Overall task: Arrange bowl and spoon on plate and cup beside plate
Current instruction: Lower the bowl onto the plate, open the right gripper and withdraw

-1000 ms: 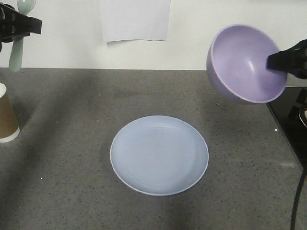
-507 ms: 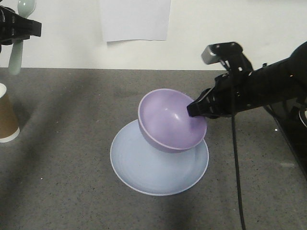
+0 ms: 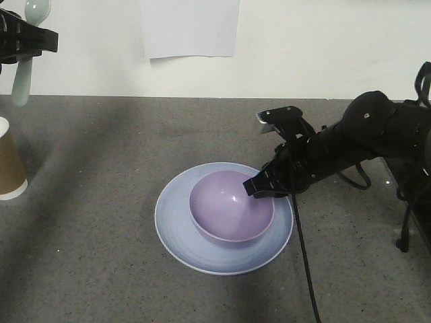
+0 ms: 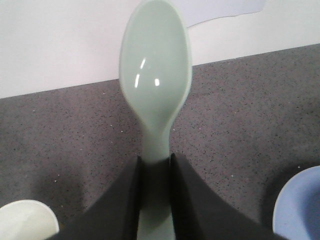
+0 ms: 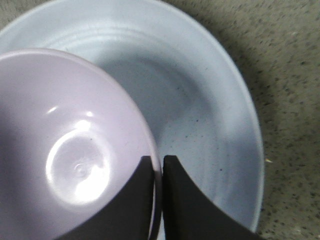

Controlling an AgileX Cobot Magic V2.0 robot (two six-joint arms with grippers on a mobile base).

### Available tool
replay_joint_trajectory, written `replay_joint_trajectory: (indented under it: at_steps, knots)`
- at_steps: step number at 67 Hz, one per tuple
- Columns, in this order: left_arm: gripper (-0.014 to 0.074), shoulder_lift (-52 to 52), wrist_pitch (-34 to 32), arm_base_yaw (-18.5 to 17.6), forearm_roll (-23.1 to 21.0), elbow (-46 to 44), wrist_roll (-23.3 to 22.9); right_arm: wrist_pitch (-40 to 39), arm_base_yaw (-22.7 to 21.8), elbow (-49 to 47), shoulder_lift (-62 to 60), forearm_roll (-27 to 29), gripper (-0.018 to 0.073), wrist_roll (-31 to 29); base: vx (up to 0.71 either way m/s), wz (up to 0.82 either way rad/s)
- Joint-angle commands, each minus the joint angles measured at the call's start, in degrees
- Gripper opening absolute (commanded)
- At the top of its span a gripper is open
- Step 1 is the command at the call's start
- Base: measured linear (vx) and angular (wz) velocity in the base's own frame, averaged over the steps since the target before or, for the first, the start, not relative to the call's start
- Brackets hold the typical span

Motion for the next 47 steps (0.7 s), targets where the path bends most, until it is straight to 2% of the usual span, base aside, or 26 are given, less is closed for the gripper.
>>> replay_joint_trajectory:
  at_steps: [1, 11, 32, 47]
  knots:
    - [-0.0006, -2.0, -3.2, -0.4, -0.4, -1.6, 0.0, -2.2, 0.6, -1.8, -2.1, -0.7, 0.0062, 1.0, 0.00, 0.00]
    - [-0.0006, -2.0, -3.2, -0.4, -0.4, -1.6, 0.0, -2.5, 1.0, -1.8, -2.1, -1.3, 0.0130, 1.0, 0.00, 0.00]
    - [-0.0006, -2.0, -3.2, -0.4, -0.4, -1.6, 0.1, -2.9, 1.0, -1.9, -2.3, -1.3, 0.0361, 1.0, 0.00, 0.00]
    - [-0.0006, -2.0, -3.6, -0.4, -0.4, -1.6, 0.1, 0.7, 1.0, -6.3, -3.5, -1.3, 0.0392, 1.0, 0.00, 0.00]
